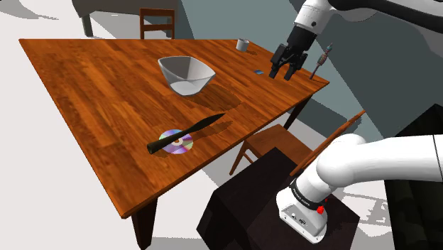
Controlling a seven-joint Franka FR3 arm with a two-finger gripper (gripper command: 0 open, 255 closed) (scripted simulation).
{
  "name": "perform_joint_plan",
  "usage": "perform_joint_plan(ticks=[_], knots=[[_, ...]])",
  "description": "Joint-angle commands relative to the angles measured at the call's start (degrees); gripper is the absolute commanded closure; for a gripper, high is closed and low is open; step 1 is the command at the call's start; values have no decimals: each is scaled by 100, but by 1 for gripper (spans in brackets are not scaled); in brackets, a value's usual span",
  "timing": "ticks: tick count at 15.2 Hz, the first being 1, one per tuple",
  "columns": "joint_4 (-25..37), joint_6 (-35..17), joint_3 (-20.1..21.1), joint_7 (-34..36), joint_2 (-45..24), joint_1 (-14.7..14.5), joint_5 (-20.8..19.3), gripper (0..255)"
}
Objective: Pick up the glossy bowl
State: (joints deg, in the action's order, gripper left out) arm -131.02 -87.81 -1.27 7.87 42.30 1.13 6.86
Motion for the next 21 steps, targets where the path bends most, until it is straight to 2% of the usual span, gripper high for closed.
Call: perform_joint_plan(ticks=[1,11,21], knots=[[0,0,0,0,0,0,0,0],[1059,-1114,-179,-542,-2091,-172,250,0],[2926,-1495,-263,-1048,-4286,-272,658,0]])
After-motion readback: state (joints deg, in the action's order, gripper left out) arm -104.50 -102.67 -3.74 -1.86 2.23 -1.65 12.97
